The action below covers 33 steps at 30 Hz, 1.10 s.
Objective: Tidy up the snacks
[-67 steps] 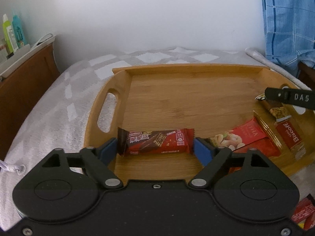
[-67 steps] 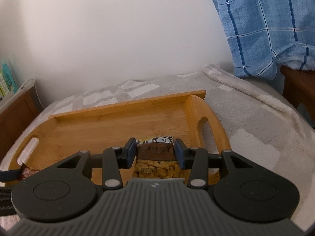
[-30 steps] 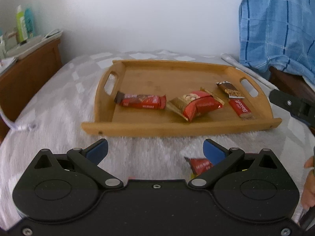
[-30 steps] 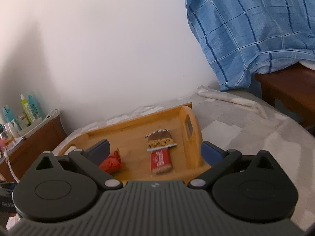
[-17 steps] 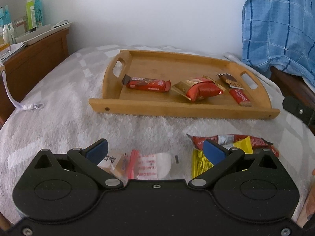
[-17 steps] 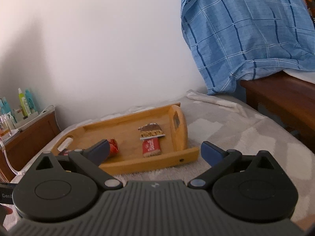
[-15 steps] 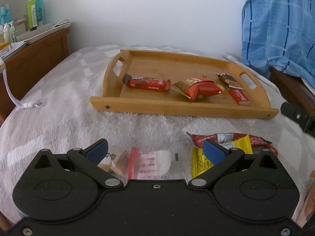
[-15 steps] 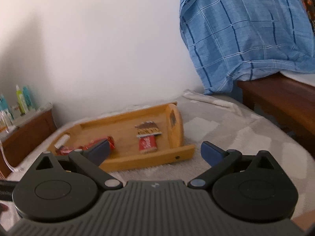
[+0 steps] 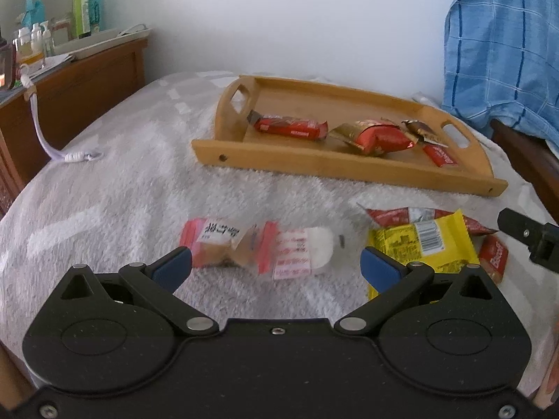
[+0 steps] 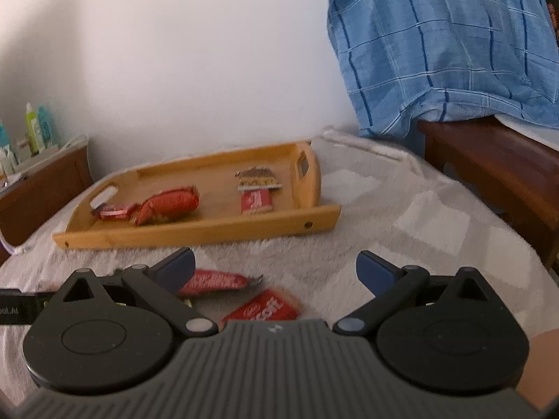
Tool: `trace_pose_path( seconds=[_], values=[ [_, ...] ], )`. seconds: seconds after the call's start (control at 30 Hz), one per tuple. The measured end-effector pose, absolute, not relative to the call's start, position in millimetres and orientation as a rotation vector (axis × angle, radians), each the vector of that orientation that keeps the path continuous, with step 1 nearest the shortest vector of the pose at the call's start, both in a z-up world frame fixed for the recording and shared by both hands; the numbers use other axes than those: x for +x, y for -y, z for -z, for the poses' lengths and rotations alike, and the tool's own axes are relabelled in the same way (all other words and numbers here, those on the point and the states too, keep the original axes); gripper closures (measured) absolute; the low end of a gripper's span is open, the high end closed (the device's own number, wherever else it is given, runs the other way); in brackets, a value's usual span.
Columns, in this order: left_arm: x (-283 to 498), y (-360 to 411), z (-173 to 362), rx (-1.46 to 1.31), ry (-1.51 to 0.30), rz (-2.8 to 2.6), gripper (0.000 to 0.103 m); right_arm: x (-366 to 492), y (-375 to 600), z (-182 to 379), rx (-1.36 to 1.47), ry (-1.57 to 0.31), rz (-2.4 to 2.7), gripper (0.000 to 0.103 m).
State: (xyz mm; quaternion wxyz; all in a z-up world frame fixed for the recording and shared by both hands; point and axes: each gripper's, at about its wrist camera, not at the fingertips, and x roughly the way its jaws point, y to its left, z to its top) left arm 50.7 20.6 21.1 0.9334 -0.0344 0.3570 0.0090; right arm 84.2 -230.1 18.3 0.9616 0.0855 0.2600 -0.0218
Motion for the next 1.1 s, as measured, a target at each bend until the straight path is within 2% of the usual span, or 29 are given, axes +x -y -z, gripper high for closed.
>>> trace_pose_path(
  seconds=[0.23, 0.3, 0.5, 0.57, 0.7, 0.83, 0.97, 1.1],
  values=[
    [46, -23, -19, -0.081, -0.721, -0.025, 0.000, 85, 222, -11, 0.122, -0.576, 0.056, 0.000],
    [42, -23, -22, -0.099, -0.703, -0.015, 0.004, 86, 223, -9, 0.128, -0.594, 0.067, 0.000],
    [33, -16, -25, -0.116, -0.712, 0.066, 0.027, 87, 228, -3, 0.167, -0.646, 0.088, 0.000],
    [34, -11, -24, -0.111, -0.720, 0.075, 0.039, 87, 227, -2, 0.167, -0.656, 0.086, 0.003],
    [38, -4, -19, -0.101, -0.741, 0.079, 0.050, 87, 223, 0, 0.146, -0.662, 0.075, 0.009],
    [44, 1, -15, -0.091, -0.750, 0.066, 0.050, 87, 217, 0, 0.116, -0.659, 0.048, 0.016],
    [52, 2, -14, -0.079, -0.746, 0.040, 0.044, 87, 209, 0, 0.074, -0.651, 0.030, 0.022],
    [59, 4, -13, -0.061, -0.739, 0.029, 0.042, 88, 204, 1, 0.049, -0.643, 0.016, 0.026]
  ],
)
